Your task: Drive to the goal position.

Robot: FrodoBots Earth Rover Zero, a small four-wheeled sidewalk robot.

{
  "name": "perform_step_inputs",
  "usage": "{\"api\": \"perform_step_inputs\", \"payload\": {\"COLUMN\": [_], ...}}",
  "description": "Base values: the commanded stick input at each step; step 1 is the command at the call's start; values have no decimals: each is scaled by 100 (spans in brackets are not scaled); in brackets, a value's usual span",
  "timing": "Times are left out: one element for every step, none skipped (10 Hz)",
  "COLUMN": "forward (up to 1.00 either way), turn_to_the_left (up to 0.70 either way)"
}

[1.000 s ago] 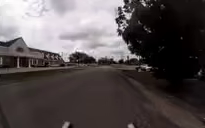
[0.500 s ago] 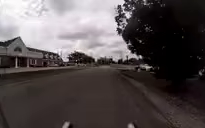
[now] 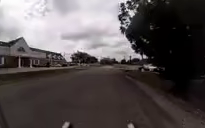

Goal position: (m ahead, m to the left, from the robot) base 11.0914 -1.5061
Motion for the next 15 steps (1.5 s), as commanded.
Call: {"api": "perform_step_inputs", "payload": {"forward": [60, 60, 60, 60, 60, 60, 60, 60, 60, 60, 60, 60, 60, 60, 60], "turn_to_the_left": [0, 0, 0, 0, 0, 0, 0, 0, 0, 0, 0, 0, 0, 0, 0]}}
